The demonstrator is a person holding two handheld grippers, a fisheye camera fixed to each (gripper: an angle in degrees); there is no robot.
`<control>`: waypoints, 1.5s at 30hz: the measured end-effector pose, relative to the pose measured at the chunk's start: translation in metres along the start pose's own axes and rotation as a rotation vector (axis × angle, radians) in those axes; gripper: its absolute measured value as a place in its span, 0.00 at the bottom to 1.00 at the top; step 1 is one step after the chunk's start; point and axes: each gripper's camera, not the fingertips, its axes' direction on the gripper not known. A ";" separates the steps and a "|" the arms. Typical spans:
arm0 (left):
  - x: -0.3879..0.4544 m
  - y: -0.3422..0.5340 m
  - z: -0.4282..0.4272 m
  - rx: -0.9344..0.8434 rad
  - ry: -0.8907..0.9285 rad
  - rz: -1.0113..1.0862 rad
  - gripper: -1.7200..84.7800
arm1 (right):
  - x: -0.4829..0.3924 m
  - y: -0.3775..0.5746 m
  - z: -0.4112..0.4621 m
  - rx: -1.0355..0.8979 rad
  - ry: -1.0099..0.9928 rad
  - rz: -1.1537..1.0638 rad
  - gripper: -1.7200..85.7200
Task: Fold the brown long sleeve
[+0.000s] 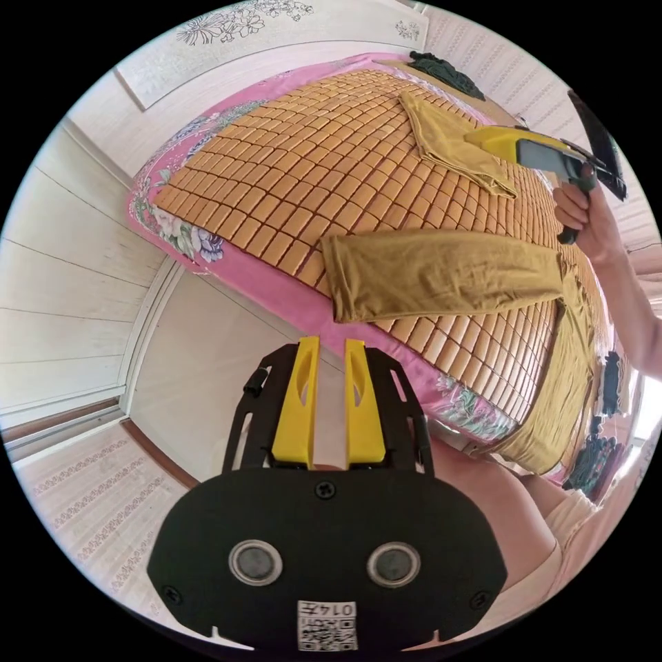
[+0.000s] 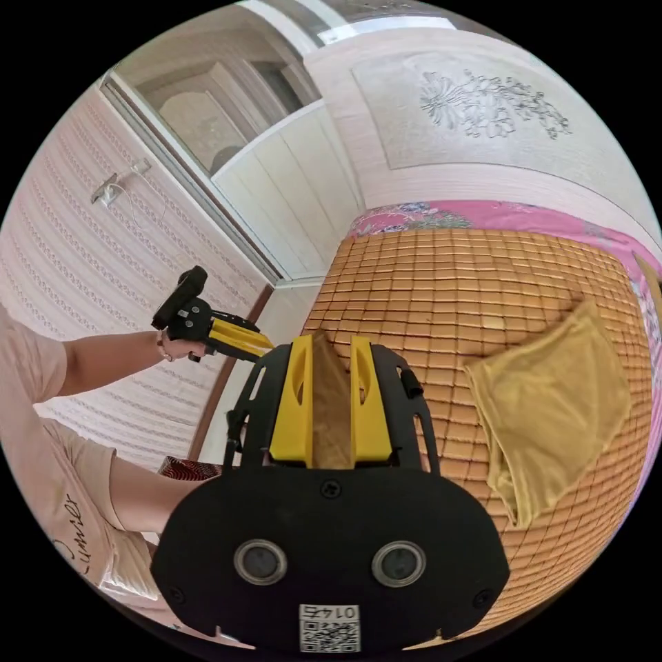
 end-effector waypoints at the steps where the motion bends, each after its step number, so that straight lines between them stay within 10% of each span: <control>1: 0.009 0.000 -0.008 0.011 0.003 0.007 0.09 | 0.008 0.033 -0.034 0.051 0.046 0.062 0.12; 11: 0.262 -0.113 -0.025 0.142 0.319 0.616 0.09 | 0.028 0.428 -0.234 -0.142 0.680 0.945 0.12; 23: 0.544 -0.182 0.069 -0.008 0.067 0.987 0.06 | 0.015 0.516 -0.231 0.003 0.643 1.020 0.02; 36: 0.528 -0.172 0.070 0.065 0.085 0.872 0.09 | -0.031 0.553 -0.230 0.047 0.700 0.983 0.08; 45: 0.395 -0.057 0.010 0.212 0.124 0.761 0.09 | -0.223 0.582 -0.216 0.169 0.926 0.888 0.05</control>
